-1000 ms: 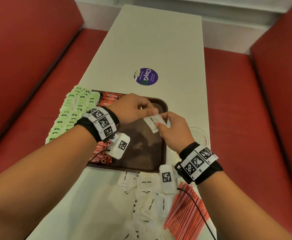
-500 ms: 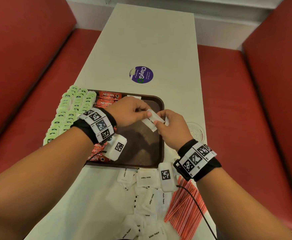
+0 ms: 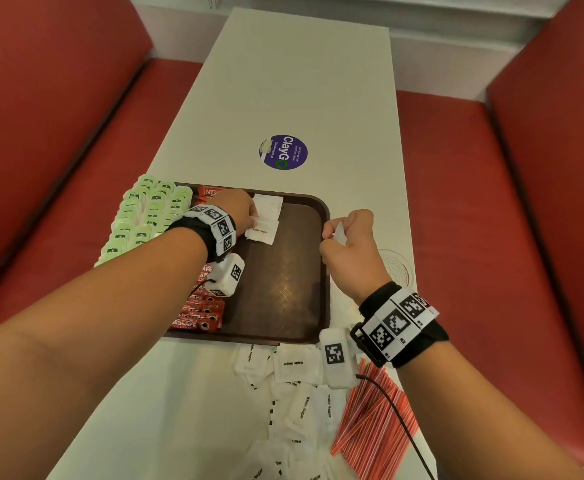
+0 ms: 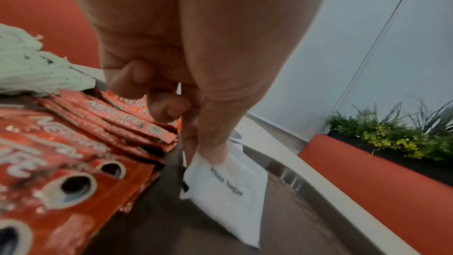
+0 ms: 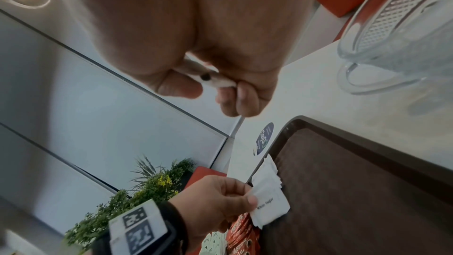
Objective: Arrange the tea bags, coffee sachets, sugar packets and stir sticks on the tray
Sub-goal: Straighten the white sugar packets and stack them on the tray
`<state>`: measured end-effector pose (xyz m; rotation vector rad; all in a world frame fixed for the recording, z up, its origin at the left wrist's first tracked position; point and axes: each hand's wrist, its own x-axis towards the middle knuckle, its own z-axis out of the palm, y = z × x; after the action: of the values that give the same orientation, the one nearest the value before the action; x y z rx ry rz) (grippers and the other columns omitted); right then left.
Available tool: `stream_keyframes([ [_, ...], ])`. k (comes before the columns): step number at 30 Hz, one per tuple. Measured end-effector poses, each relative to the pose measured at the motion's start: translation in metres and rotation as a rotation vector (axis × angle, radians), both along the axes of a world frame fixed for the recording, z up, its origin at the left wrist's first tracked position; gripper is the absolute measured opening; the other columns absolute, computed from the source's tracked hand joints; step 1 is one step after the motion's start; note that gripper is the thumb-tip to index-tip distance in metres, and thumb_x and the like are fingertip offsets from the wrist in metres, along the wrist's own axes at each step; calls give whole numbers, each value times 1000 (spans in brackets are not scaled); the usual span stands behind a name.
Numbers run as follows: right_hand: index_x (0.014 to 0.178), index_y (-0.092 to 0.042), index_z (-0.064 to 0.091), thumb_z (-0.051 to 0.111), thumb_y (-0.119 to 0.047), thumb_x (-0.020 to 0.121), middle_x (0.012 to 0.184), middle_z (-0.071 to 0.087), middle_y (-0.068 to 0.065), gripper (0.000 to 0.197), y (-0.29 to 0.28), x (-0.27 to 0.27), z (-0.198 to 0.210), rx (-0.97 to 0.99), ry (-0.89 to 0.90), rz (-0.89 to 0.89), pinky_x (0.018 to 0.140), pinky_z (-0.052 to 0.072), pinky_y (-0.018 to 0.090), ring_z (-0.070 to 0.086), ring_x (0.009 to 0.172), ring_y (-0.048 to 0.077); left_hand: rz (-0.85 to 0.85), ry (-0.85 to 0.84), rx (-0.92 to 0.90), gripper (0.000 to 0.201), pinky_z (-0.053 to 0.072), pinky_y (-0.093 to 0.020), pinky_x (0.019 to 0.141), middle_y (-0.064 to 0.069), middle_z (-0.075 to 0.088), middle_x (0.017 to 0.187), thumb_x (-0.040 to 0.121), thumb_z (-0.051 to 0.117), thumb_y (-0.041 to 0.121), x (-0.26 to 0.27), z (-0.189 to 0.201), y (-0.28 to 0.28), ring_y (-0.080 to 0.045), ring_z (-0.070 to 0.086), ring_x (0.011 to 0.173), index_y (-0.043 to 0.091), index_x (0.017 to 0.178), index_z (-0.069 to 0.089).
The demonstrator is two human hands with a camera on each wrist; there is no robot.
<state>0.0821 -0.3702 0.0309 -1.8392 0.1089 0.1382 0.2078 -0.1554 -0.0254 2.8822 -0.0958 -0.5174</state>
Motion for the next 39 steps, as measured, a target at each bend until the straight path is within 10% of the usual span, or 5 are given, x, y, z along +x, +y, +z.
stream_keyframes([
  [7, 85, 1, 49, 48, -1, 89, 78, 67, 15, 5, -4, 3, -9, -31, 44, -45, 69, 54, 37, 62, 64, 17, 67, -16, 47, 16, 52, -31, 78, -5, 72, 100, 85, 72, 30, 17, -10, -2, -26, 67, 92, 17, 95, 74],
  [12, 80, -6, 51, 48, -4, 93, 84, 73, 17, 13, -4, 4, -13, 3, 68, -69, 72, 59, 24, 73, 70, 16, 74, -13, 53, 20, 53, -33, 84, -5, 72, 104, 87, 71, 30, 17, -15, -2, -27, 66, 97, 15, 100, 73],
  [22, 91, -4, 59, 58, -4, 92, 93, 73, 9, 2, -2, 2, -13, 65, 57, -29, 87, 59, 47, 75, 88, 15, 105, -109, 15, 32, 50, -35, 88, -7, 67, 116, 90, 66, 35, 10, -2, -5, -28, 62, 108, 14, 114, 67],
  [31, 105, -15, 64, 68, -13, 93, 102, 71, 8, 13, -8, 0, -11, 74, 12, -78, 72, 63, 36, 73, 89, 18, -155, -42, -642, 43, 54, -35, 81, 9, 73, 86, 82, 57, 71, -45, 48, -25, -13, 67, 84, 32, 89, 72],
  [39, 109, -13, 57, 61, -18, 98, 90, 75, 7, 13, -2, -3, -6, 72, 79, -42, 66, 63, 37, 75, 72, 19, -277, 11, -612, 14, 41, -12, 68, 14, 69, 81, 86, 75, 35, -62, 58, -22, 1, 58, 73, 27, 97, 76],
])
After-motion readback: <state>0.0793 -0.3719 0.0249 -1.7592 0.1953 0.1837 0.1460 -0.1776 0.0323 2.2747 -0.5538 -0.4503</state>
